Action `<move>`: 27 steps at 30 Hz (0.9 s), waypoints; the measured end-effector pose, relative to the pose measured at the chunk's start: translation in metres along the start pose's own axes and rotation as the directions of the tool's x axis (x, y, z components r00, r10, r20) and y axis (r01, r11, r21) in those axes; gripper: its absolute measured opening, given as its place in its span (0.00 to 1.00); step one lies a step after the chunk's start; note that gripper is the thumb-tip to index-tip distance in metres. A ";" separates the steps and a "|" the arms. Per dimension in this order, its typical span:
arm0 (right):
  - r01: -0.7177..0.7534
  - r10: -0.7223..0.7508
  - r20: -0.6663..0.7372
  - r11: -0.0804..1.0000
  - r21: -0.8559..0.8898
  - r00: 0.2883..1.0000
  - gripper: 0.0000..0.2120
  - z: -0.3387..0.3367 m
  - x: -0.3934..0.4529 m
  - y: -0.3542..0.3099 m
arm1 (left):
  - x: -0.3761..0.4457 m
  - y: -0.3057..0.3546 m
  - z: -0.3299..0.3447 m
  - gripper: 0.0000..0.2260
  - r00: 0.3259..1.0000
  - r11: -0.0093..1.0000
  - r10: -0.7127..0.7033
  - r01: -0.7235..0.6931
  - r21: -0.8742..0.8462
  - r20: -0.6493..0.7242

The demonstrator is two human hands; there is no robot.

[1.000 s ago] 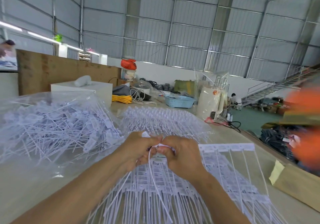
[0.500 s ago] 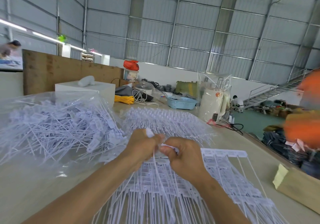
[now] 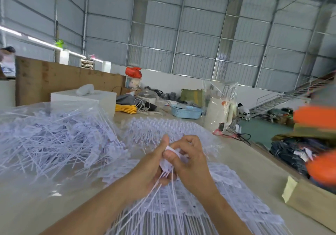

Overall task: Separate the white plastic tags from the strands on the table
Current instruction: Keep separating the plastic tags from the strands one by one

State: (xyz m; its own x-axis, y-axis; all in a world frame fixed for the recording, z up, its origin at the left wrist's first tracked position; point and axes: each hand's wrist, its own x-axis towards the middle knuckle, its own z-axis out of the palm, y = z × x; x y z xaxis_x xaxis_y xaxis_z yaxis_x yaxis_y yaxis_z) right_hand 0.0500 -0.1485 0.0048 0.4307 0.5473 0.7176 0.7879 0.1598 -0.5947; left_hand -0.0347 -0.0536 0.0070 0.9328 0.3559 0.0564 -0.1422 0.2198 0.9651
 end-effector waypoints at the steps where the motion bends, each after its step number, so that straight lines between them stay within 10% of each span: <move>1: 0.003 -0.003 0.010 0.999 -0.049 1.000 0.06 0.001 0.000 0.002 | 0.000 -0.001 -0.001 0.30 0.999 1.000 0.003 -0.002 -0.016 0.042; 13: -0.159 0.207 0.414 0.976 -0.147 0.886 0.07 -0.022 0.001 0.016 | 0.006 -0.010 -0.009 0.09 0.961 0.981 0.162 -0.133 0.141 -0.223; 27: -0.084 0.100 0.203 0.993 -0.086 0.974 0.09 -0.017 0.002 0.019 | 0.002 -0.012 0.005 0.15 0.955 0.970 0.180 -0.133 0.202 -0.235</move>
State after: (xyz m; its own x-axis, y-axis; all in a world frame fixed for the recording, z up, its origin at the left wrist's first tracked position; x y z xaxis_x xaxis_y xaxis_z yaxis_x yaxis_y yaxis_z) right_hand 0.0739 -0.1583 0.0014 0.4090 0.7162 0.5655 0.7835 0.0421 -0.6200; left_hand -0.0298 -0.0599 -0.0034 0.7874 0.5932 0.1676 -0.1956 -0.0175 0.9805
